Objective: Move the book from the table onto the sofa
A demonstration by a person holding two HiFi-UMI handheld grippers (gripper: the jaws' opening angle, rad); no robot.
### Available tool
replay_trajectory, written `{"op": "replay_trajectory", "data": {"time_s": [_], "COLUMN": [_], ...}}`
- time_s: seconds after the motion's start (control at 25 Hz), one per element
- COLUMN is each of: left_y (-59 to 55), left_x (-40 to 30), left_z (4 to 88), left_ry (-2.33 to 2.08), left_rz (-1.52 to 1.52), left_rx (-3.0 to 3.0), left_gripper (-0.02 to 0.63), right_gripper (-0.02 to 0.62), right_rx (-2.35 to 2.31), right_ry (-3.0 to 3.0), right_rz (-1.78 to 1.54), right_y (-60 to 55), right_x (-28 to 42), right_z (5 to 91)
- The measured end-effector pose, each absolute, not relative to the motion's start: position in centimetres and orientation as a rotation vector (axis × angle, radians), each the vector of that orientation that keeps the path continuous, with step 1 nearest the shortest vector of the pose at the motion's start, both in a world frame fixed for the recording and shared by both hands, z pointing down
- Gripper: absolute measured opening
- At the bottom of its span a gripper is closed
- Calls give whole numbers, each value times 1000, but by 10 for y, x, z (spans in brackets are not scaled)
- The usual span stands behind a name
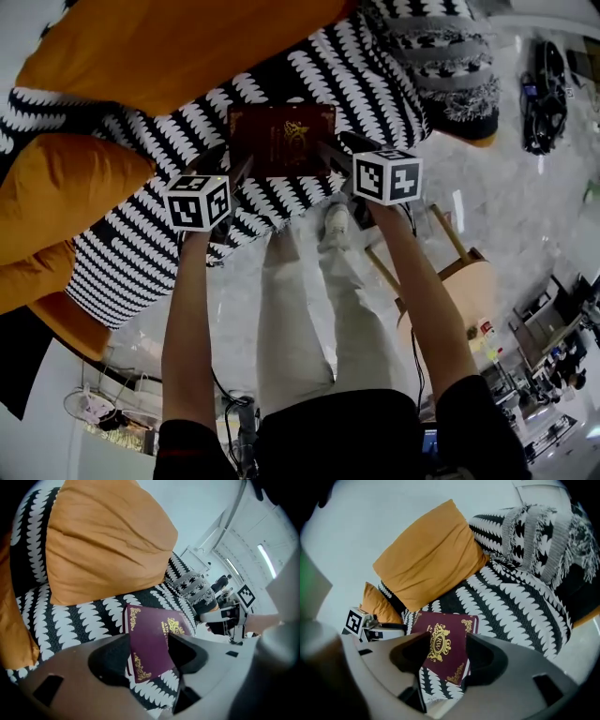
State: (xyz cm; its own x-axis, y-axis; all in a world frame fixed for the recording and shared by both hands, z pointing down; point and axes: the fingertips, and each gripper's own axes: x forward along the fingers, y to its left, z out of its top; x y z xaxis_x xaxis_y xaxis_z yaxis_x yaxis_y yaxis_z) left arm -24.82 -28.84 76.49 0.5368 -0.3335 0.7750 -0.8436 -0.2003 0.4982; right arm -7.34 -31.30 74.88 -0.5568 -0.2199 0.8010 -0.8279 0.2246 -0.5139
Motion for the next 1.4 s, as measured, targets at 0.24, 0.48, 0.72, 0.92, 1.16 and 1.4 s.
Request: {"op": "replay_trajectory", "data": {"time_s": [0.24, 0.48, 0.72, 0.92, 1.16, 1.4], "left_y": [-294, -300, -298, -306, -303, -310], "left_x": [-237, -231, -213, -204, -198, -172], "left_z": [706, 646, 599, 545, 478, 419], "left_ry": [-980, -1028, -1072, -1106, -1158, -1174], "left_rz": [595, 497, 448, 420, 388, 318], "left_rx": [1815, 1863, 1903, 2005, 2110, 2195], "left_gripper": [199, 119, 41, 21, 17, 17], "right_gripper": [146, 79, 27, 17, 16, 15], "right_rx": [971, 987, 984, 962, 932, 882], "right_ry": [-2004, -2094, -2180, -2270, -2380, -2444], "right_rz": [1290, 1235, 1140, 1068, 986, 868], "right_y": [-329, -328, -331, -342, -325, -322], "right_x": [-75, -84, -86, -89, -88, -81], "right_z": [688, 632, 582, 535, 466, 422]}}
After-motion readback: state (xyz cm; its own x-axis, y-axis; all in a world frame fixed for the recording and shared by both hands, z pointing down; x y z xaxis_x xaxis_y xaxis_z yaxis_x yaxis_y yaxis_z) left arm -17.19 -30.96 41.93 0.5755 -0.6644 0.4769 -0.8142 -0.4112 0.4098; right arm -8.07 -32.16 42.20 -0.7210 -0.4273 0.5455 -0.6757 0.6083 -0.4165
